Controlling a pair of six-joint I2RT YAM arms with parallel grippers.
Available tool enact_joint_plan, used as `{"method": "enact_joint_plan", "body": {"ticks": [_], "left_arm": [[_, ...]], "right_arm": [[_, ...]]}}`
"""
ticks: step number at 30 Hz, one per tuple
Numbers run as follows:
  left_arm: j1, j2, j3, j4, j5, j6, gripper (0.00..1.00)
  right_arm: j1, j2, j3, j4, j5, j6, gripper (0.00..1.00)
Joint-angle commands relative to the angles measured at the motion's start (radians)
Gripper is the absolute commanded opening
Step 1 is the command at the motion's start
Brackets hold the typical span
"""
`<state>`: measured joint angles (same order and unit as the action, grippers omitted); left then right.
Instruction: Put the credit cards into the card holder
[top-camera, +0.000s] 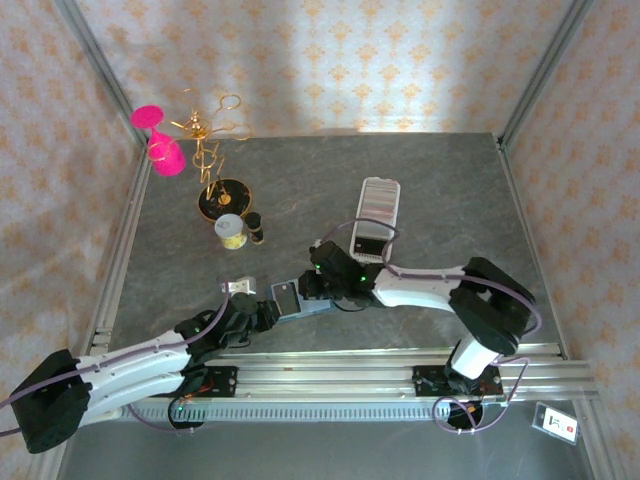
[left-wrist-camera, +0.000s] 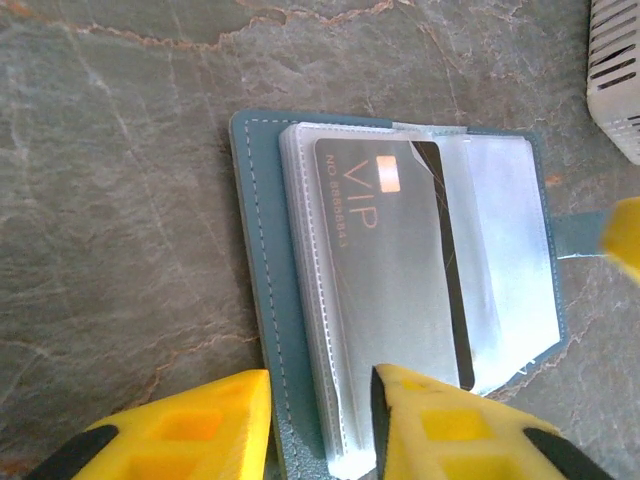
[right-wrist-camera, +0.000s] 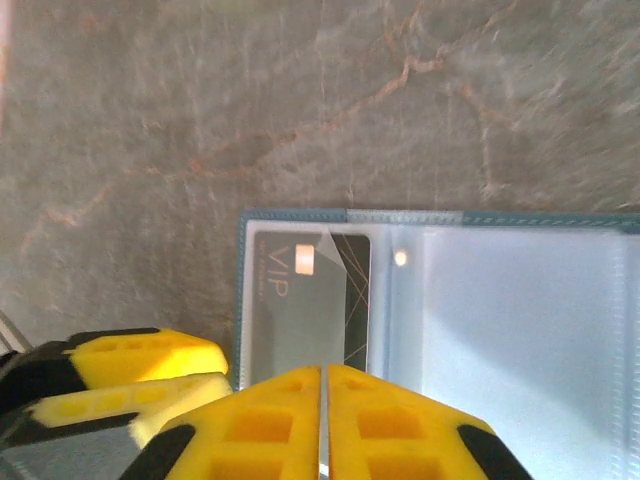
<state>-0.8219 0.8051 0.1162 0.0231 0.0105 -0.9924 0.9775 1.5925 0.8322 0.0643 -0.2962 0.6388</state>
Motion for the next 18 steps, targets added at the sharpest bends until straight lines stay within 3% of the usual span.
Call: {"method": "enact_joint_plan", "body": {"ticks": [1, 11, 14, 18], "left_arm": [[0.010, -0.021, 0.036, -0.072, -0.041, 0.021, 0.39], [0.009, -0.015, 0.042, -0.086, -0.043, 0.012, 0.49], [0.010, -0.017, 0.039, -0.088, -0.047, 0.010, 0.49], [0.010, -0.015, 0.028, -0.075, -0.046, 0.008, 0.49]], "right_arm": [[0.006, -0.065, -0.051, -0.024, 0.102, 0.000, 0.11], [0.018, -0.025, -0.101, 0.035, 0.099, 0.027, 0.08], [0.024, -0.002, -0.074, -0.031, 0.115, 0.009, 0.07], [0.030, -0.094, -0.138, -0.081, 0.215, 0.036, 0.17]]}}
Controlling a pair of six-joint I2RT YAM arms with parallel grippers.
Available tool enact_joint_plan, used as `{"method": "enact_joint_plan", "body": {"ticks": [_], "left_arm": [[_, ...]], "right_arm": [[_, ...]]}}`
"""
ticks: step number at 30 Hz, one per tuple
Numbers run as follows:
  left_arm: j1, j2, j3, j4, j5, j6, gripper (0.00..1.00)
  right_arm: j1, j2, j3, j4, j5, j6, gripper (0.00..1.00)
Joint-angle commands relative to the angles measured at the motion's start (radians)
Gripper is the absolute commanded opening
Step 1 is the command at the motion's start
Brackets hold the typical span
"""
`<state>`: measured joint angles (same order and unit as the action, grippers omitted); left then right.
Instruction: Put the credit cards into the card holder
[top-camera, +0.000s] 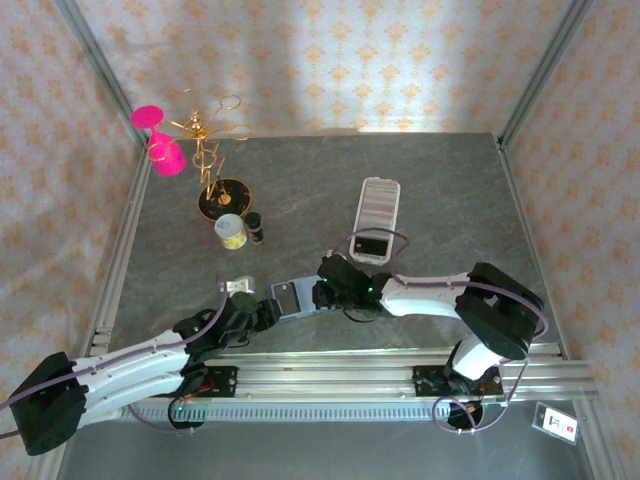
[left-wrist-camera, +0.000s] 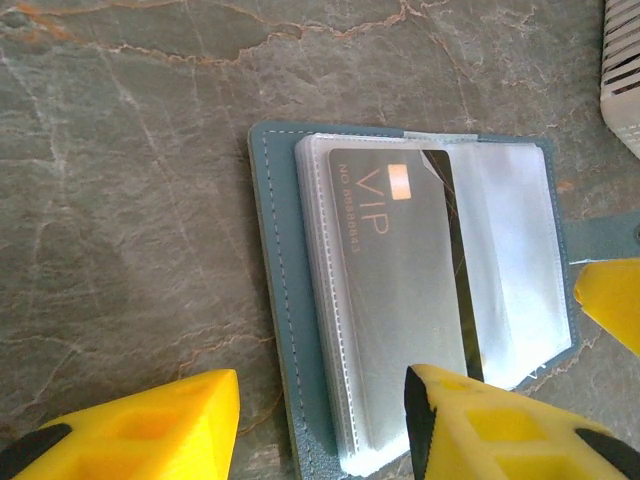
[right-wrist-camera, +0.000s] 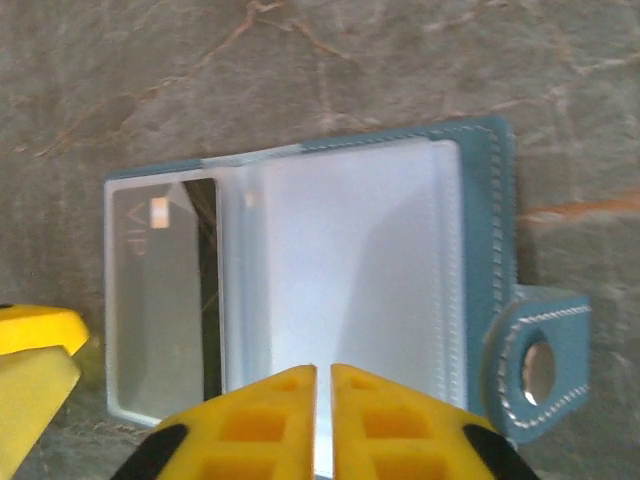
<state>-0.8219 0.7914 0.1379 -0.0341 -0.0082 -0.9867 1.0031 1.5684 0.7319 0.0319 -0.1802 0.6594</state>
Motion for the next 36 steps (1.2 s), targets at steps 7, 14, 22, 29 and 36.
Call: {"method": "enact_joint_plan", "body": {"ticks": [7, 14, 22, 29, 36], "left_arm": [[0.010, 0.021, 0.011, 0.009, -0.017, 0.004, 0.49], [0.010, 0.042, -0.003, 0.035, -0.001, 0.000, 0.41], [0.010, 0.040, -0.014, 0.055, 0.011, -0.009, 0.35], [0.010, 0.045, -0.023, 0.062, 0.013, -0.012, 0.34], [0.010, 0.044, -0.029, 0.068, 0.009, -0.014, 0.32]], "right_arm": [[0.023, -0.209, -0.132, -0.041, 0.107, 0.114, 0.31], [0.051, -0.138, -0.096, 0.013, 0.072, 0.116, 0.32], [0.055, -0.005, -0.023, 0.015, 0.067, 0.092, 0.32], [0.055, 0.029, -0.005, -0.022, 0.111, 0.089, 0.34], [0.055, 0.044, -0.016, 0.001, 0.082, 0.098, 0.36]]}}
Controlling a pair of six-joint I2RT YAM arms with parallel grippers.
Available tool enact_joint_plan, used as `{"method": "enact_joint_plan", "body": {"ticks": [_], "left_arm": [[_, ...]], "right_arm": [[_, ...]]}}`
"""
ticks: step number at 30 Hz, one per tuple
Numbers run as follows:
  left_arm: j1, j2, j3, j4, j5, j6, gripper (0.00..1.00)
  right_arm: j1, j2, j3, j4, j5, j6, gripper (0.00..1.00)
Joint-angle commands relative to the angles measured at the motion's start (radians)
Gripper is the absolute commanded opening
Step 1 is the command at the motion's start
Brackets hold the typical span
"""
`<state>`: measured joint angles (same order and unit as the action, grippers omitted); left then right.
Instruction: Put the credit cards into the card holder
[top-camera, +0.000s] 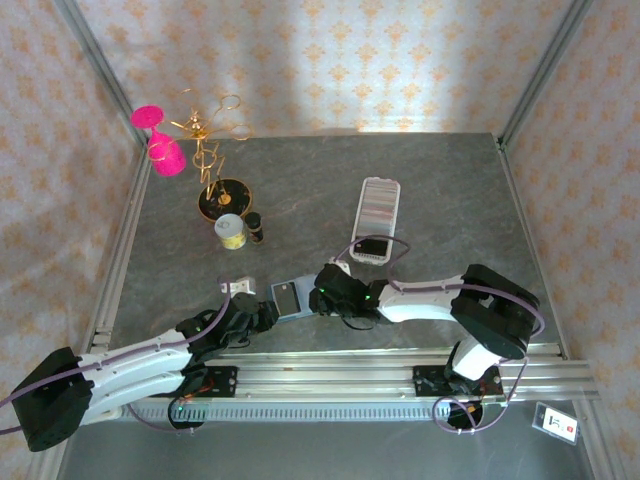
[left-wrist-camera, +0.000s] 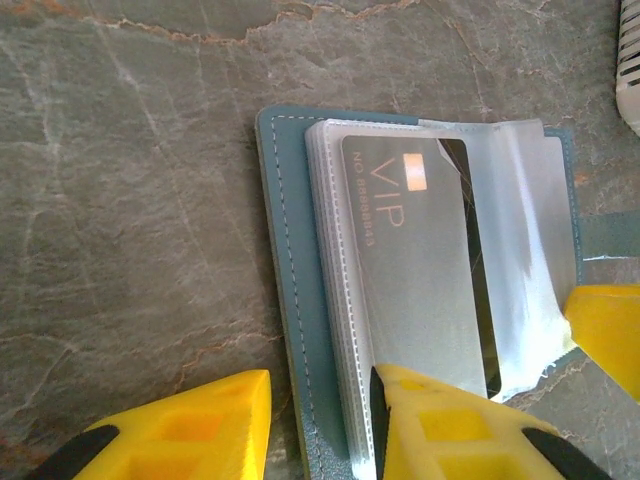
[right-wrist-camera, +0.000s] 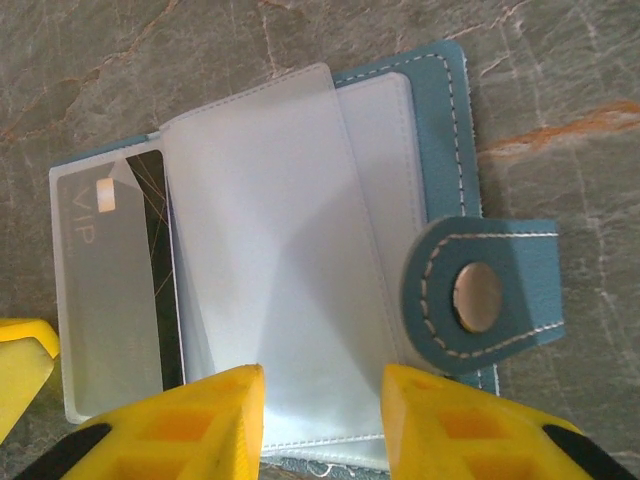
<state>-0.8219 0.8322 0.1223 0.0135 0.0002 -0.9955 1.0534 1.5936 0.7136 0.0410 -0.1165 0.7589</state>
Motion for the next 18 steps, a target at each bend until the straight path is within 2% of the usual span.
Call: {"method": "enact_joint_plan", "body": {"ticks": [1, 18], "left_arm": [[0.010, 0.003, -0.013, 0.020, 0.000, -0.006, 0.32], [0.010, -0.001, -0.048, 0.053, 0.006, -0.026, 0.25]], "right_arm": [[0.004, 0.020, 0.002, 0.012, 0.004, 0.000, 0.36], [0.035, 0.051, 0.037, 0.214, -0.126, 0.050, 0.37]]}}
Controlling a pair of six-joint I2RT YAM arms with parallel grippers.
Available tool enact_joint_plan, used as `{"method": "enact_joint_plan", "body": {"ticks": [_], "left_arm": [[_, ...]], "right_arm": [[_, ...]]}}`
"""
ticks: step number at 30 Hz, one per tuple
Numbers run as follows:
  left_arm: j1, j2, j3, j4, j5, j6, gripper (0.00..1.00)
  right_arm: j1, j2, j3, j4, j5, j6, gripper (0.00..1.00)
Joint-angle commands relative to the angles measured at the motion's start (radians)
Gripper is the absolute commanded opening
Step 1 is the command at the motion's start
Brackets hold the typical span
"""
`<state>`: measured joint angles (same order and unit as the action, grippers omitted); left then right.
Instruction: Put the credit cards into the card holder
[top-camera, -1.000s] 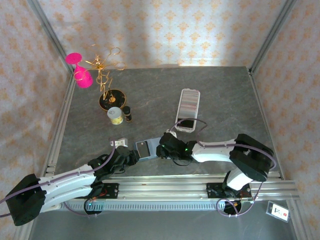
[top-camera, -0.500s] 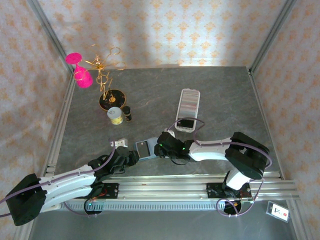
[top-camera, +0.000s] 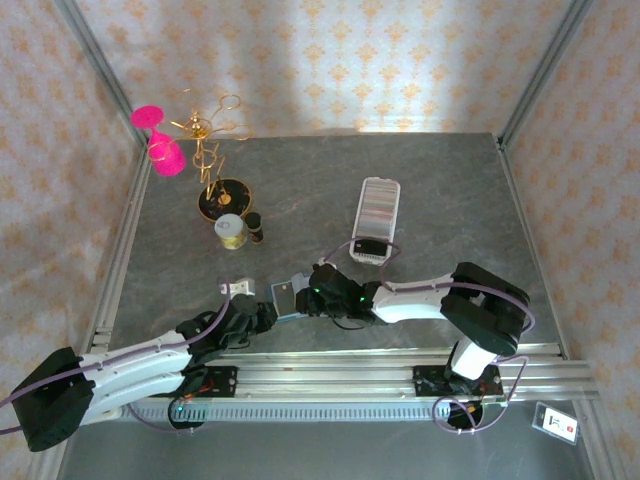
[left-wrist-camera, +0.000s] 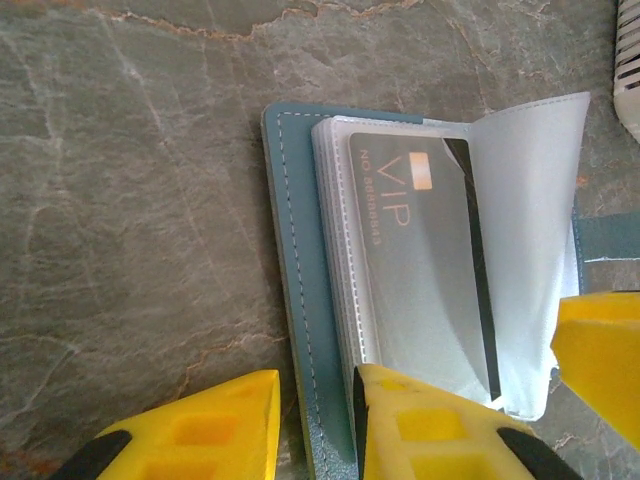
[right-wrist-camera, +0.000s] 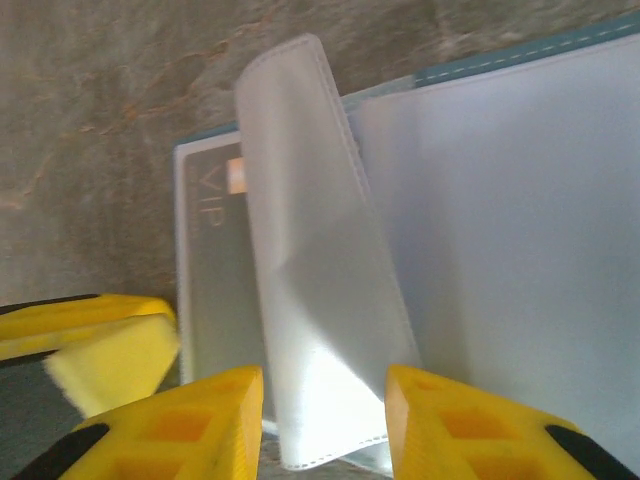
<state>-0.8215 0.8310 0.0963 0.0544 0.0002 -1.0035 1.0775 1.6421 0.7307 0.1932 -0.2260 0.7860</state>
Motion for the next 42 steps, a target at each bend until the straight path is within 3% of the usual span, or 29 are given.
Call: {"method": "enact_joint_plan", "body": {"ticks": [1, 19, 32, 39, 42], "left_arm": [[0.010, -0.001, -0.024, 0.015, 0.006, -0.019, 0.25], [0.009, -0.046, -0.050, 0.006, -0.005, -0.034, 0.22], [0.009, -0.108, -0.048, -0.053, -0.034, -0.047, 0.22], [0.012, -0.170, -0.027, -0.116, -0.063, -0.049, 0.22], [0.012, -0.208, 0.004, -0.164, -0.073, -0.031, 0.22]], "right_arm": [[0.013, 0.003, 0.019, 0.072, -0.019, 0.025, 0.37], [0.024, 0.017, 0.016, 0.215, -0.066, 0.066, 0.36], [0.027, -0.045, -0.002, 0.446, -0.216, 0.121, 0.38], [0.012, -0.219, 0.023, 0.188, -0.030, -0.070, 0.42], [-0.070, -0.293, 0.048, 0.058, -0.015, -0.229, 0.46]]}}
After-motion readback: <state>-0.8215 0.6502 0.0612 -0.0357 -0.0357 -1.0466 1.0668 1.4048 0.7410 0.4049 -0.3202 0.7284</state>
